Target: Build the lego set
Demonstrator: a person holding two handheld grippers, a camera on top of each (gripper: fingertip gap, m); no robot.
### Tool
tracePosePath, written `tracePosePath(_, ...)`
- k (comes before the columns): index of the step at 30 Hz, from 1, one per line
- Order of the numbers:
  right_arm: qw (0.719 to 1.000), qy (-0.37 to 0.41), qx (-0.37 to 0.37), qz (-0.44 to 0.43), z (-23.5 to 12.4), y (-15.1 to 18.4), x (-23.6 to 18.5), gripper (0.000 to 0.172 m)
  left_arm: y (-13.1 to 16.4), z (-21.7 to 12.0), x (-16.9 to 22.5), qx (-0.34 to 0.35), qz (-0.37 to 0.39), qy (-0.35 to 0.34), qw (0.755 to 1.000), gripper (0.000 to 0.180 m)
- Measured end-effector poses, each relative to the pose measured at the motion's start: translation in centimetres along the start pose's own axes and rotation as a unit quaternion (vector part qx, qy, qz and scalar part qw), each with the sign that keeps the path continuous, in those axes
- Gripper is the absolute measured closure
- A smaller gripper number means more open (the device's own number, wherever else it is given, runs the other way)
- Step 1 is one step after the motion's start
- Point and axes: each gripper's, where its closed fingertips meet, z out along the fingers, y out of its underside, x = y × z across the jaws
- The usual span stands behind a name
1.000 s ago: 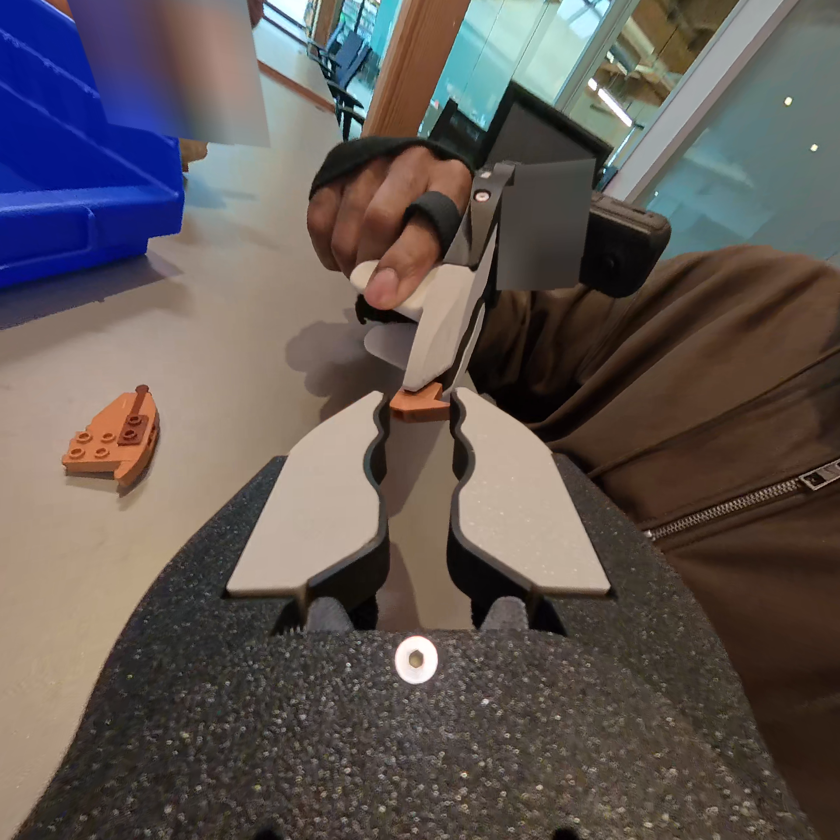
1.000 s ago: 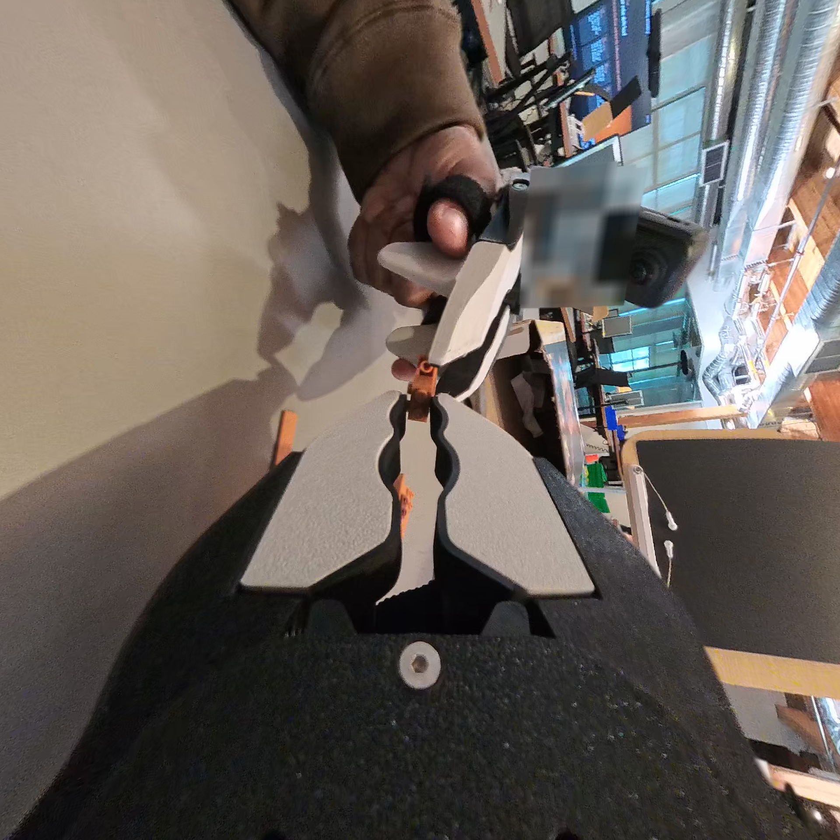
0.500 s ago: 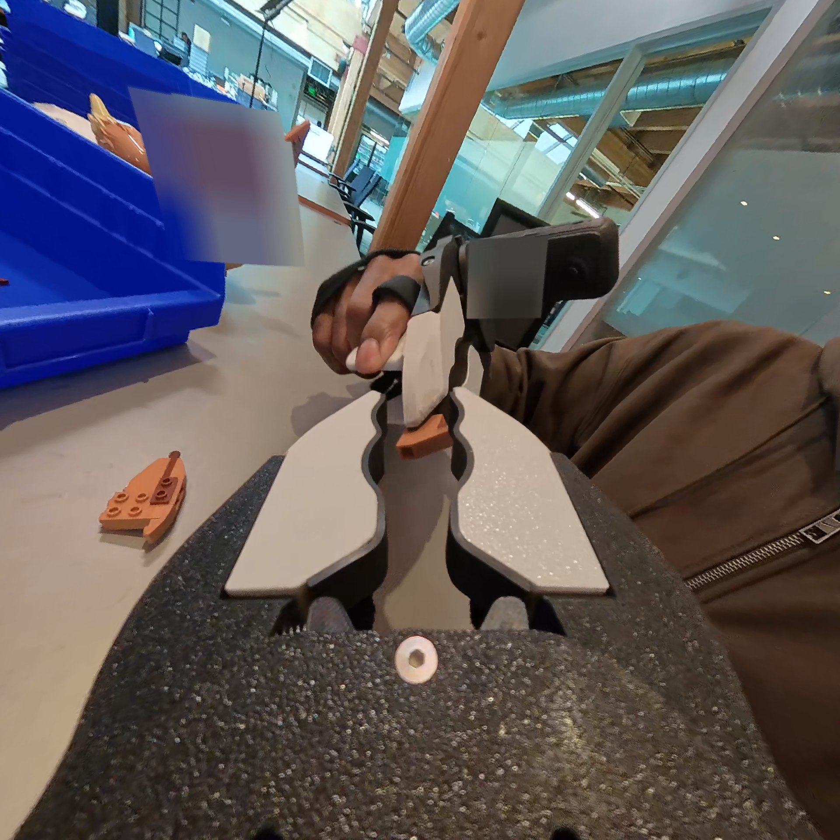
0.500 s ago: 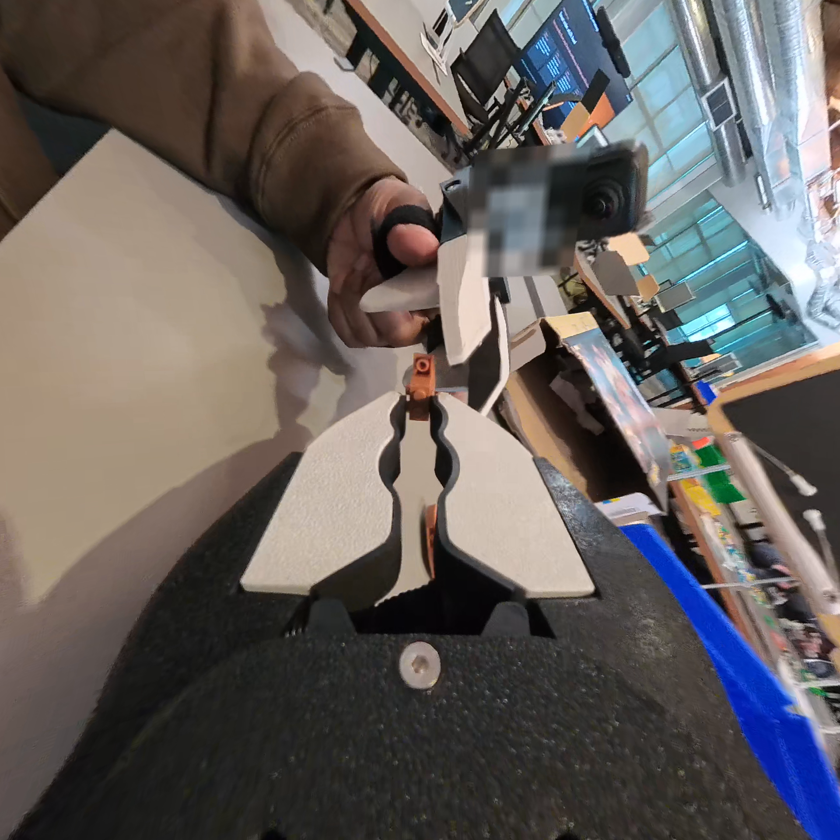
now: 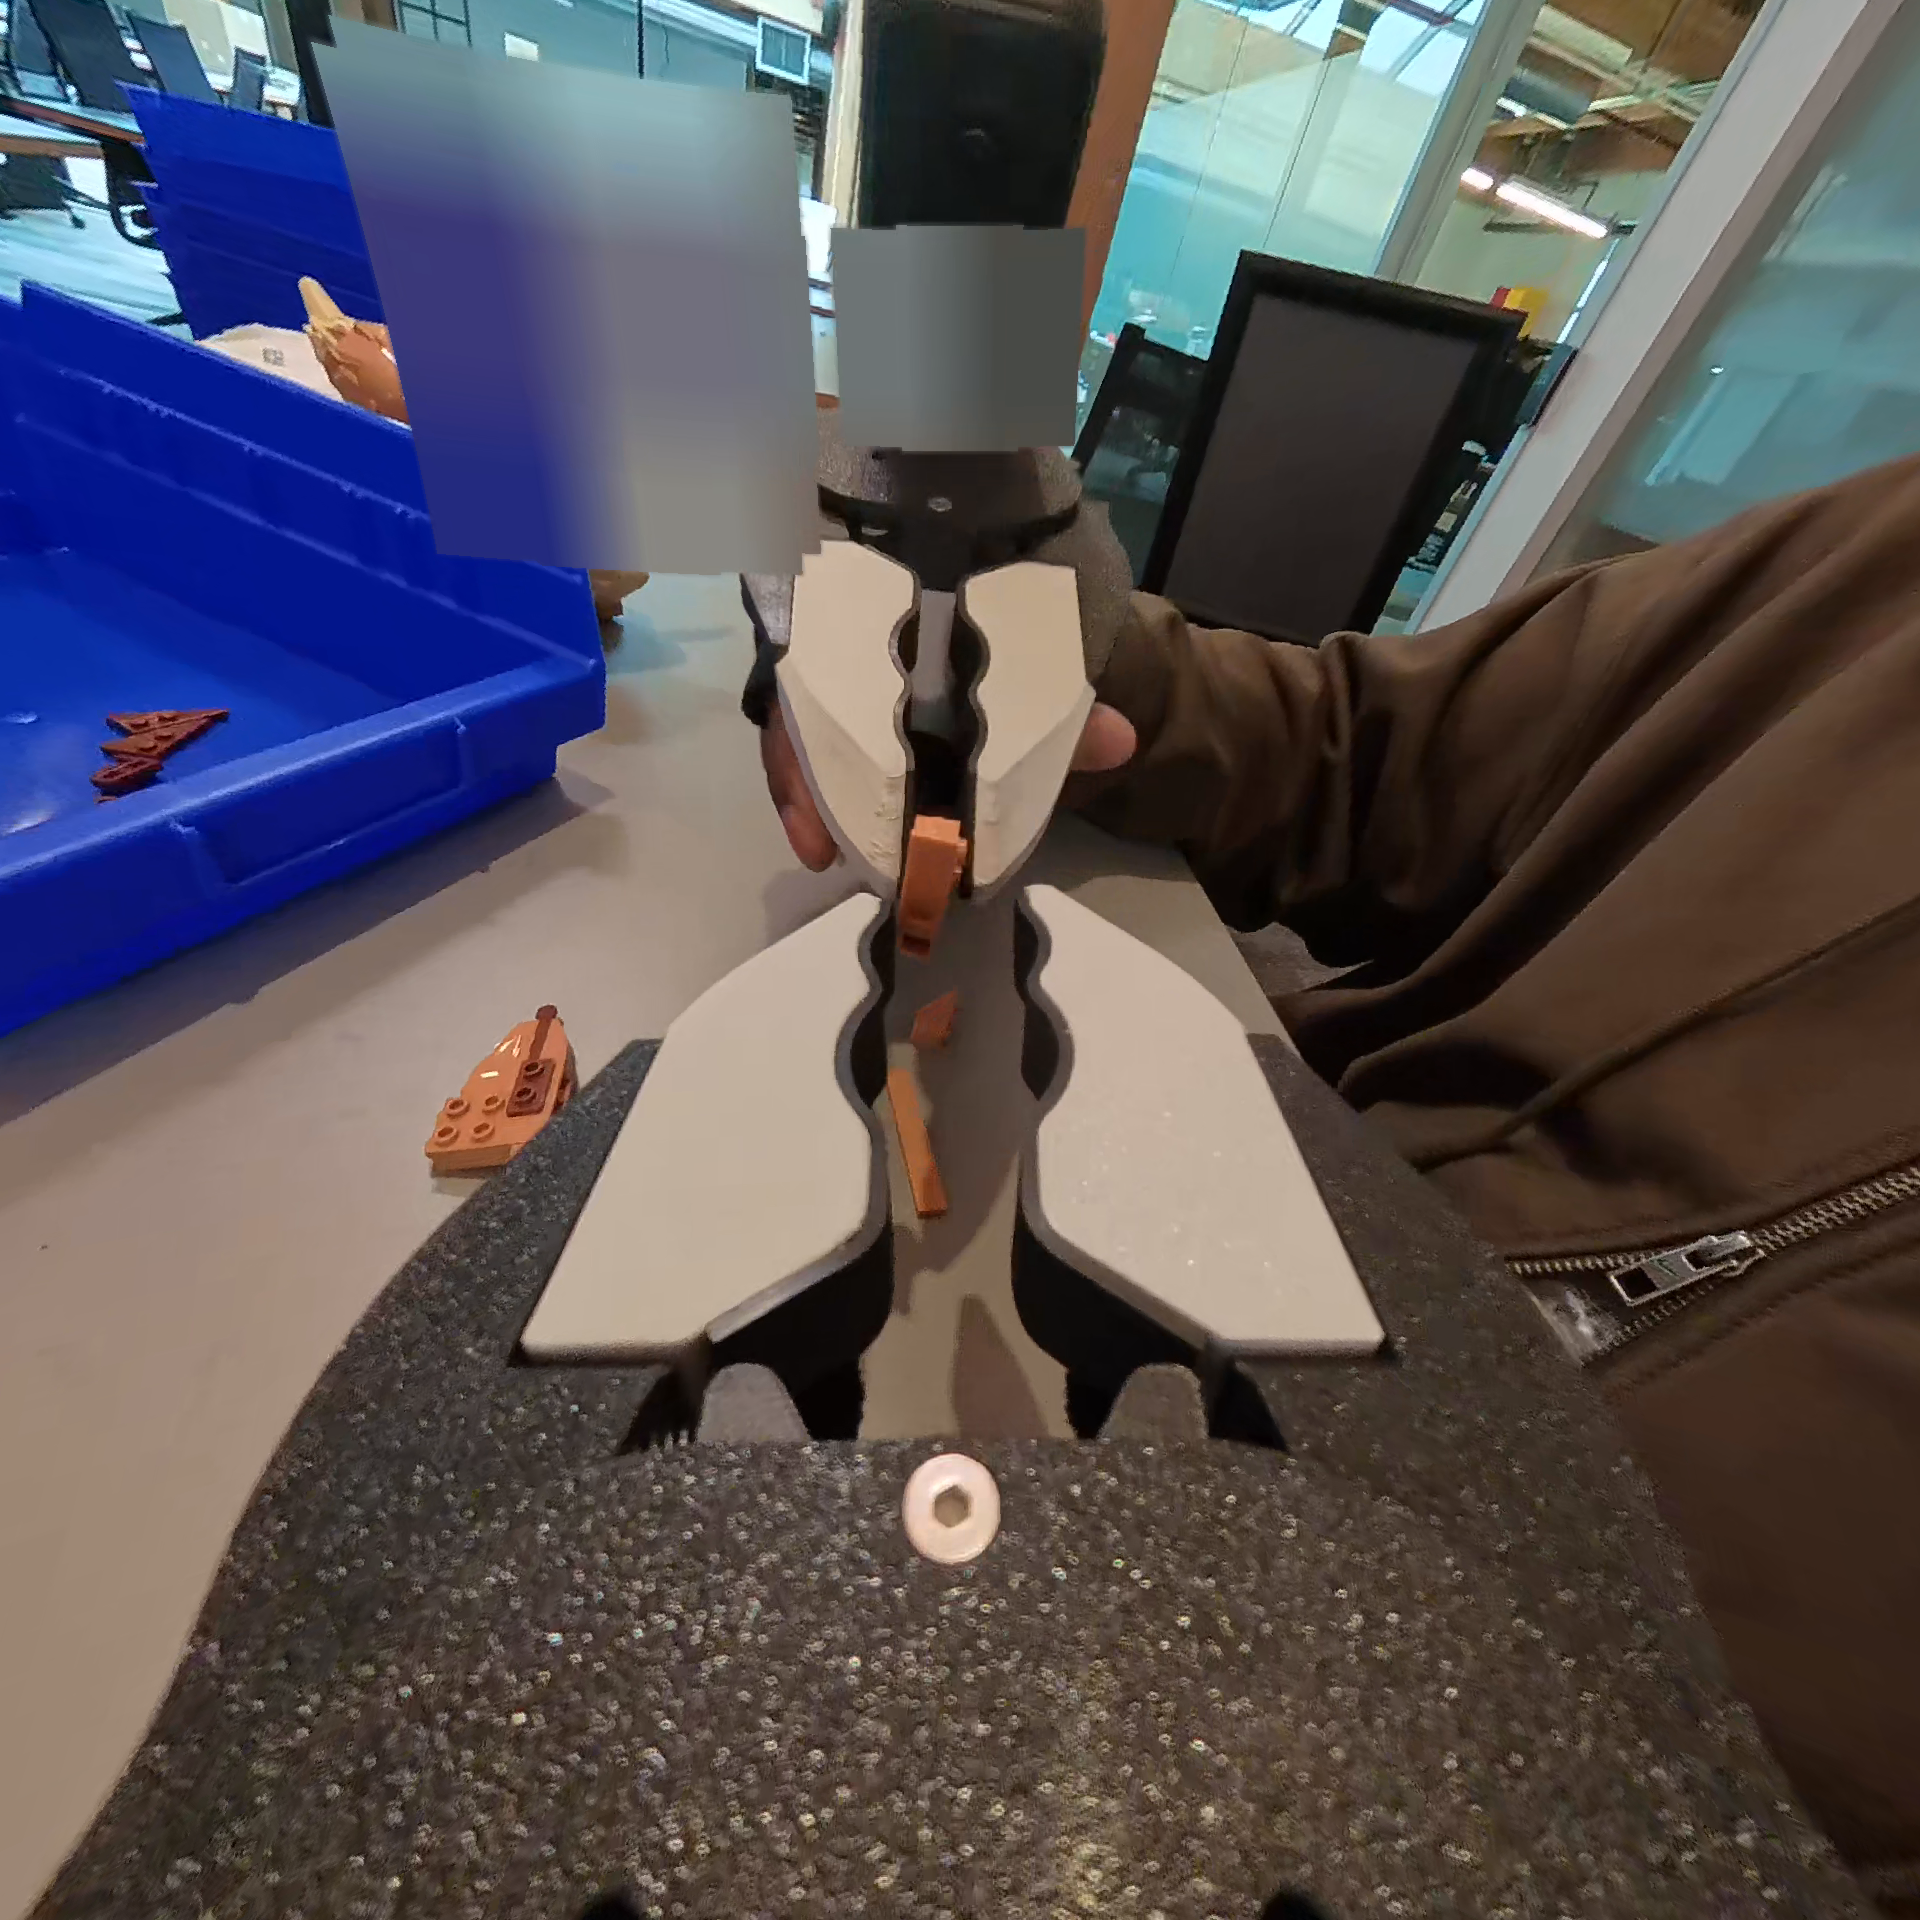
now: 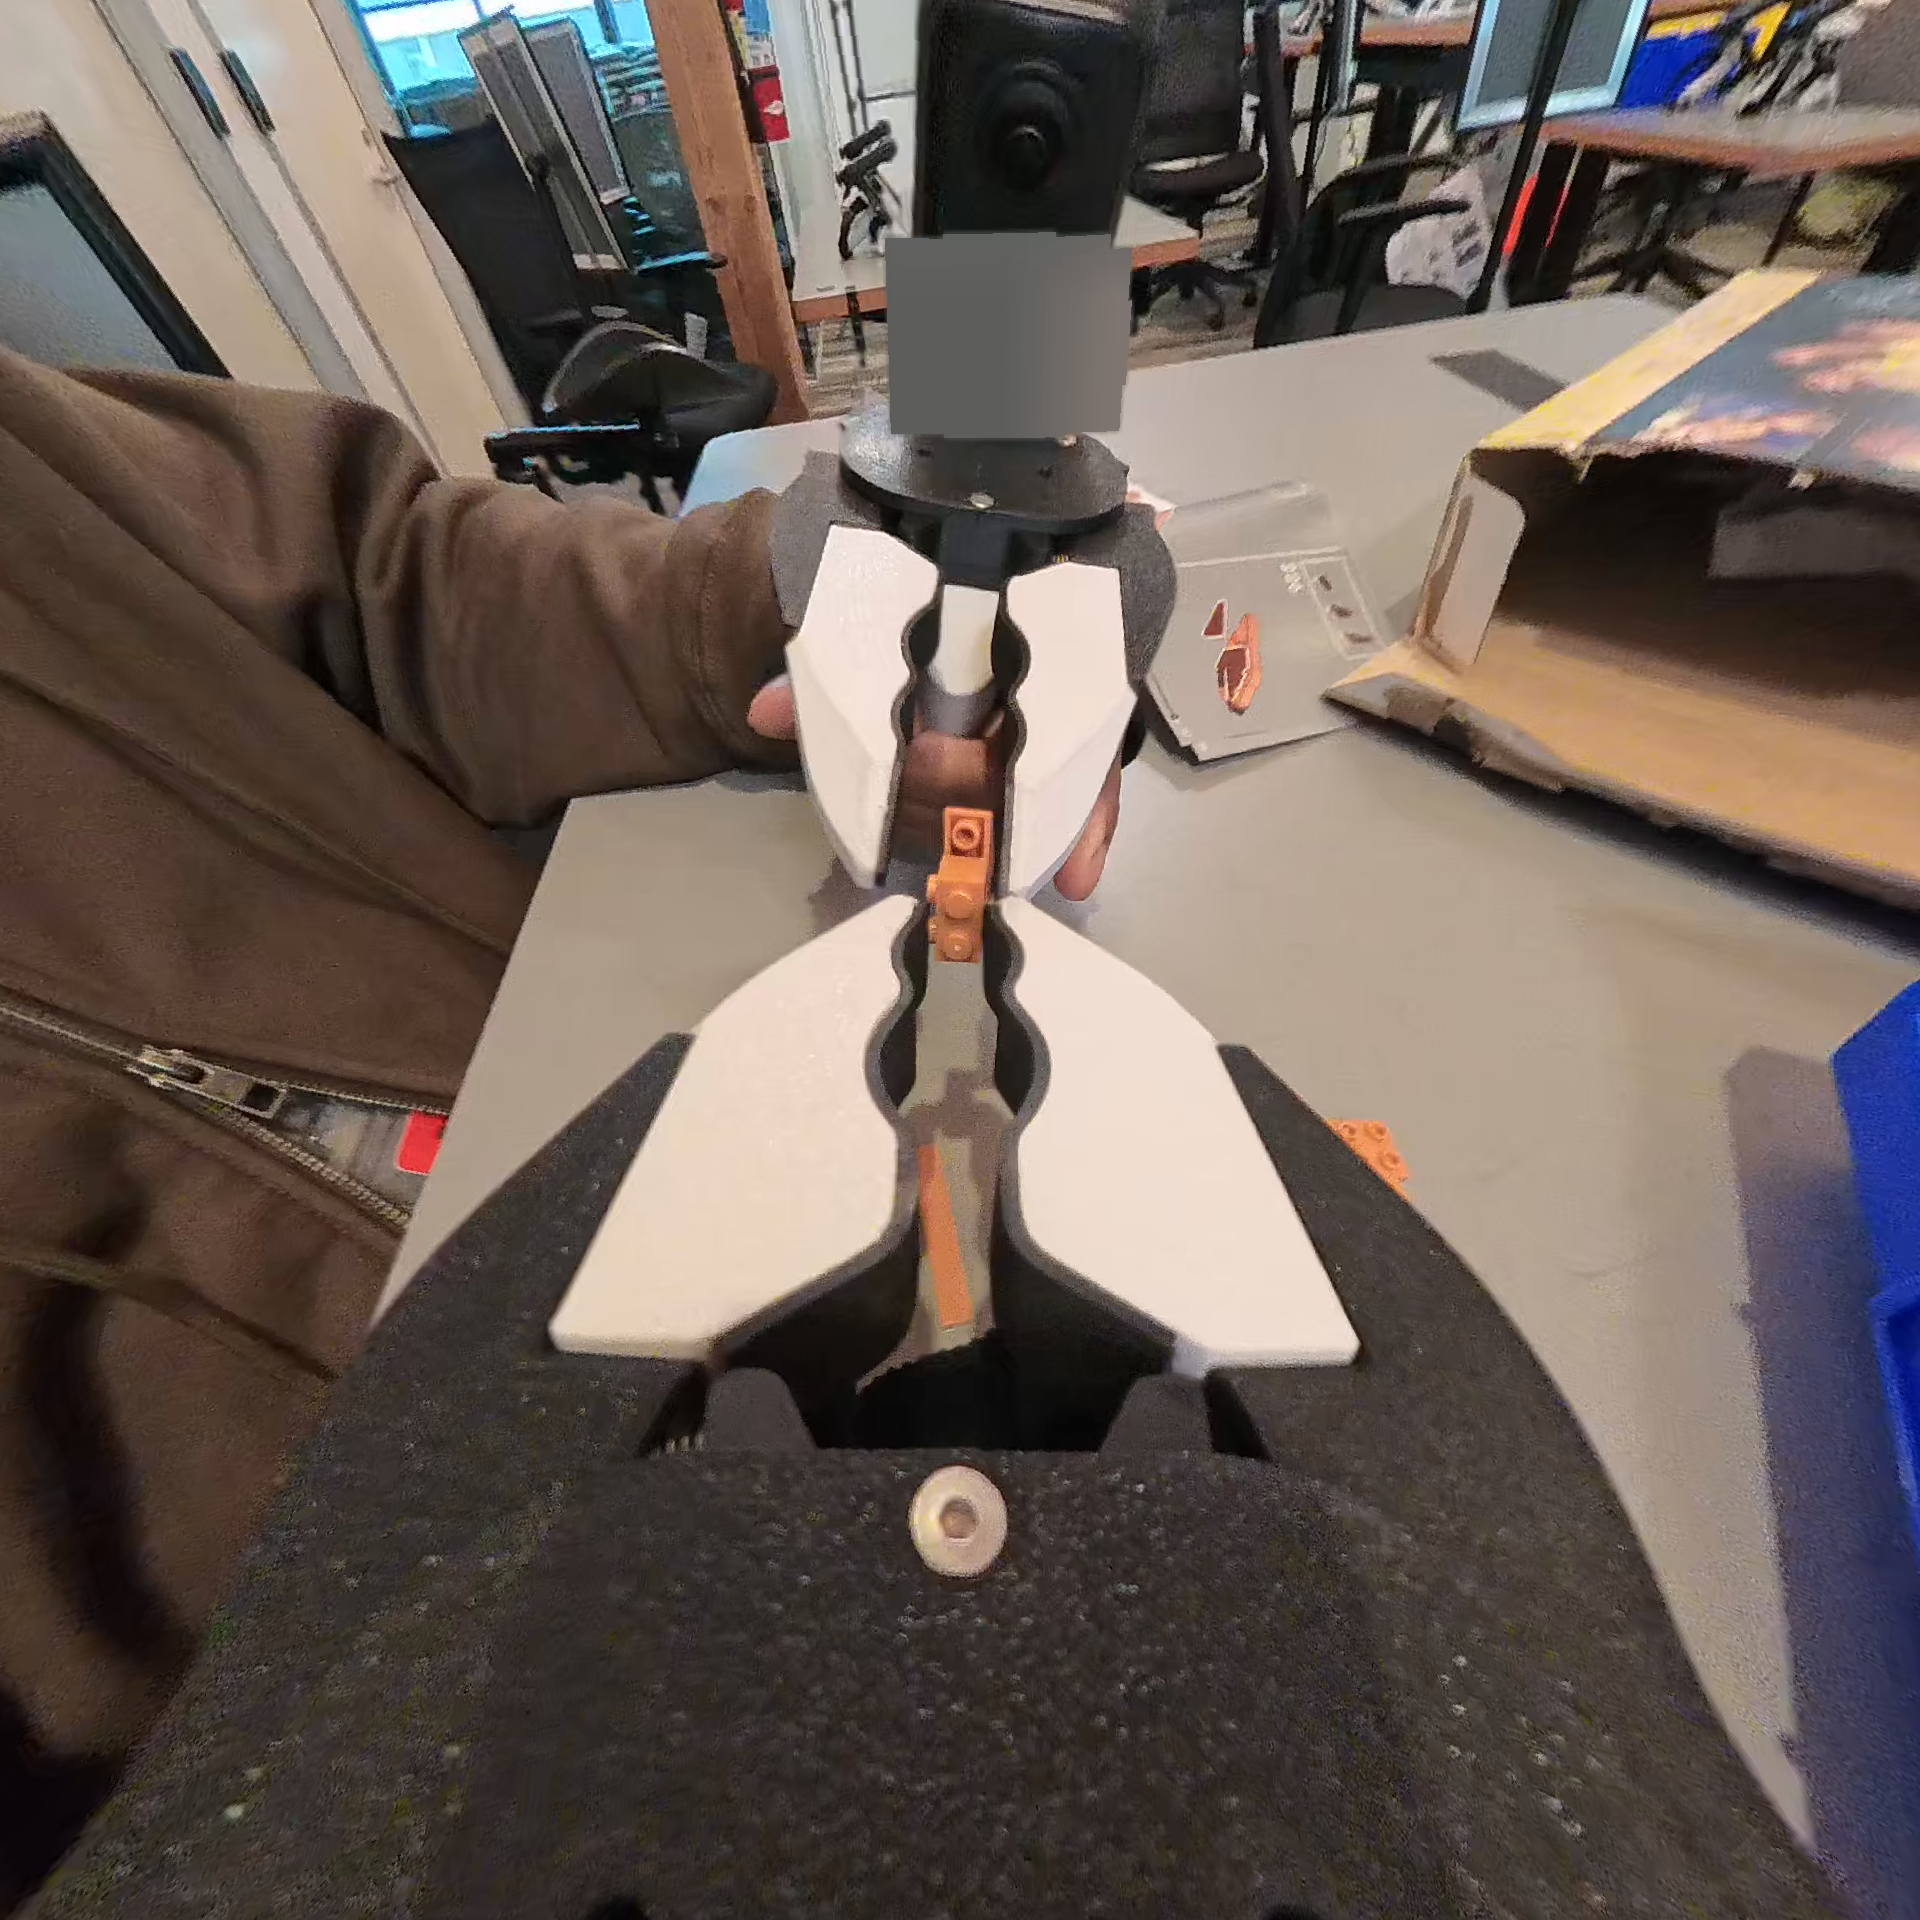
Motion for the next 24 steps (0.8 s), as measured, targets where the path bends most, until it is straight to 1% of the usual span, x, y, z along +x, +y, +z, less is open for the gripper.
tracePosePath(3, 1.0, -0.01, -0.013, 0.025, 0.1, 0.5, 0.1, 0.162, 0.1, 0.1, -0.3, -0.006, 0.004, -0.011, 1.0, 0.162)
tracePosePath(7, 0.999, -0.019, -0.038, 0.035, 0.4, 1.3, -0.1, 0.162, 0.1, 0.0, -0.6, -0.01, 0.01, -0.022, 1.0, 0.162)
tracePosePath(11, 0.997, -0.029, -0.056, 0.041, 0.6, 1.7, -0.4, 0.162, 1.1, 0.2, -0.4, -0.042, 0.022, -0.017, 0.999, 0.166)
tracePosePath(13, 0.997, -0.03, -0.062, 0.041, 0.6, 1.9, -0.5, 0.162, 1.3, 0.3, -0.3, -0.049, 0.023, -0.017, 0.998, 0.172)
tracePosePath(15, 0.997, -0.026, -0.061, 0.041, 0.5, 1.7, -0.3, 0.162, 1.3, 0.3, -0.4, -0.046, 0.012, -0.016, 0.999, 0.172)
tracePosePath(19, 0.999, 0.005, -0.038, 0.027, 0.2, 0.8, 0.5, 0.159, 0.5, 0.1, -1.0, -0.015, -0.029, -0.021, 0.999, 0.173)
tracePosePath(22, 0.999, 0.041, -0.013, -0.005, -0.2, -0.2, 1.2, 0.147, -0.4, -0.1, -1.2, 0.025, -0.063, -0.014, 0.998, 0.173)
tracePosePath(24, 0.996, 0.078, 0.004, -0.044, -0.5, -0.9, 1.9, 0.137, -1.2, -0.4, -1.5, 0.061, -0.087, -0.015, 0.994, 0.173)
